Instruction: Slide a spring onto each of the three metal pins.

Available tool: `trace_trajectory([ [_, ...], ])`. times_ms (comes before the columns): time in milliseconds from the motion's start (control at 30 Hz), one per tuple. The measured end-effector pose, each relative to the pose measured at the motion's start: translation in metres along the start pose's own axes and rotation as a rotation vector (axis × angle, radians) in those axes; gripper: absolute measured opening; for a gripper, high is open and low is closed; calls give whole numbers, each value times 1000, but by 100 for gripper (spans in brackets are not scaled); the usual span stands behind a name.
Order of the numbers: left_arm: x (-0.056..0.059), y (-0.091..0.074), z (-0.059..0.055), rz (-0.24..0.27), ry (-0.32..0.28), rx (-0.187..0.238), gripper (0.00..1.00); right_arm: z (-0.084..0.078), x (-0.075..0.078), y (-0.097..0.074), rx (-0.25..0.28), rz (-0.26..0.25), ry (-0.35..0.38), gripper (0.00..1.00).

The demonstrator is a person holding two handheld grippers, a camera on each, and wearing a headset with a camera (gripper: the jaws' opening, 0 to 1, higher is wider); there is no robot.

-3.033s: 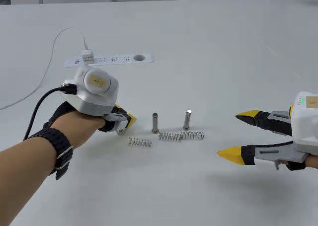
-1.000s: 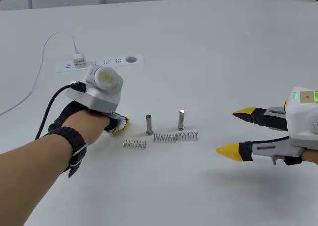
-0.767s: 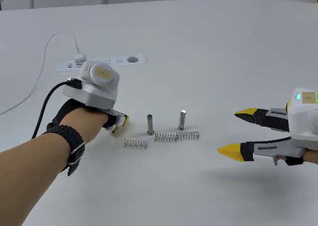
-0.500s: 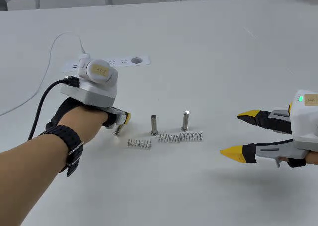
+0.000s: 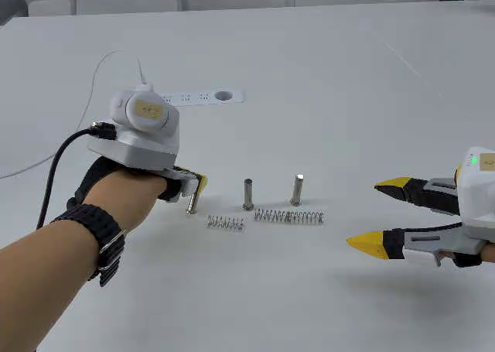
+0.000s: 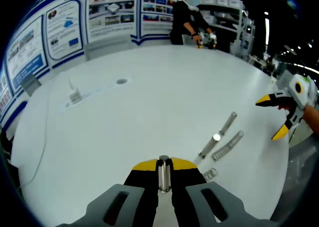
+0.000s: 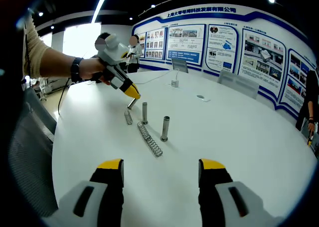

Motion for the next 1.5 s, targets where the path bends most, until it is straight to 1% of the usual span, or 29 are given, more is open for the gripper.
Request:
trace_trajectory([
  [333, -1, -6, -4, 2, -13, 24, 7, 0, -2, 2, -5, 6, -4, 62],
  [500, 0, -11, -9, 3, -24, 37, 7, 0, -3, 2, -4, 7, -6, 62],
  [833, 0, -14, -14, 0, -45, 53, 7, 0, -6, 4, -10, 14, -10, 62],
  [1033, 1, -16, -16, 1, -51, 73, 7, 0, -7, 4, -13, 16, -12, 62],
  [1267, 2, -16, -18, 5, -31, 97, 8, -1, -7, 5, -15, 17, -12, 62],
  [1400, 2, -16, -19, 6, -29, 101, 8, 0, -7, 5, -15, 19, -12, 62],
  [1500, 2, -15, -19, 18, -6, 100, 8, -1, -8, 6, -18, 19, -13, 62],
])
Point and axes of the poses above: the centre of the closed fingertips' face, and the gripper's own axes: y roughly forward along the fingers, x roughly to its right, z roughly out of its top, the point moved 2 cm from there along -y, roughly backward along the fingers, and after that the axes turned 13 degrees about -x, right-handed, at the moved point
